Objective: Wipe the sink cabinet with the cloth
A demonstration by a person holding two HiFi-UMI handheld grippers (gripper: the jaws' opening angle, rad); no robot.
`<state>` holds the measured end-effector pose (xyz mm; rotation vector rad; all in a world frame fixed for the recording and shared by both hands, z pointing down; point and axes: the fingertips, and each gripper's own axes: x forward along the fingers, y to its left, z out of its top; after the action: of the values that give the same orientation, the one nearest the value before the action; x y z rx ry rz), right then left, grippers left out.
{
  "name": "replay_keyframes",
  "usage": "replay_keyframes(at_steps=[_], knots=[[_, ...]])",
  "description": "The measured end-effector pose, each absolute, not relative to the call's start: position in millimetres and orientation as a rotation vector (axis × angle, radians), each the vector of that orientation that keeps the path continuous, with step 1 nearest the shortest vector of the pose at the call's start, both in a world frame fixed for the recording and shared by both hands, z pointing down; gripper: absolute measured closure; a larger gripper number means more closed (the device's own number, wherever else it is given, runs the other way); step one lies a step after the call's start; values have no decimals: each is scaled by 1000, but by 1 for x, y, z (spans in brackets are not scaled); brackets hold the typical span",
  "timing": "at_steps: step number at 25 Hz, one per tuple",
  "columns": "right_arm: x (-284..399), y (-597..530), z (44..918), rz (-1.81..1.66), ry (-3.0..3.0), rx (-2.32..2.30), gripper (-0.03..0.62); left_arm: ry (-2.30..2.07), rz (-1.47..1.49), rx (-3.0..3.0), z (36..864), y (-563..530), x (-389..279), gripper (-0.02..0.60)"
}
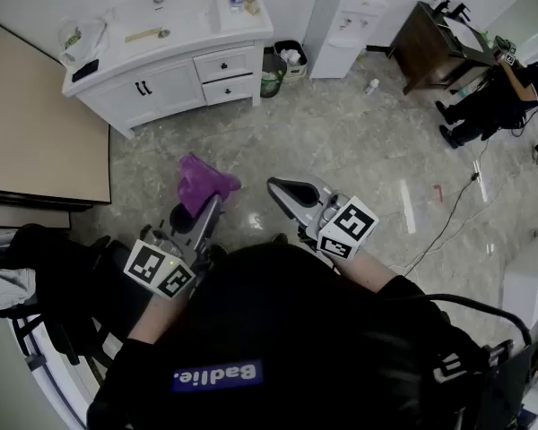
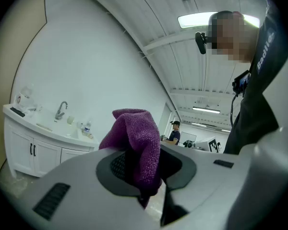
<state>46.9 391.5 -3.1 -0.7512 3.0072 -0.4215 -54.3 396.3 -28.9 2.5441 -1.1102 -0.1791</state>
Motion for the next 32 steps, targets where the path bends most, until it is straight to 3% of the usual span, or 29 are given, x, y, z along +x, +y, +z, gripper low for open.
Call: replay_keyframes(at_steps=[23, 32], knots=[[99, 355, 7, -430, 2993, -684, 600, -1224, -148, 2494, -18, 360, -12, 494], [89, 301, 17, -472, 3017, -701, 600, -1262, -160, 2466, -13, 304, -35, 494]])
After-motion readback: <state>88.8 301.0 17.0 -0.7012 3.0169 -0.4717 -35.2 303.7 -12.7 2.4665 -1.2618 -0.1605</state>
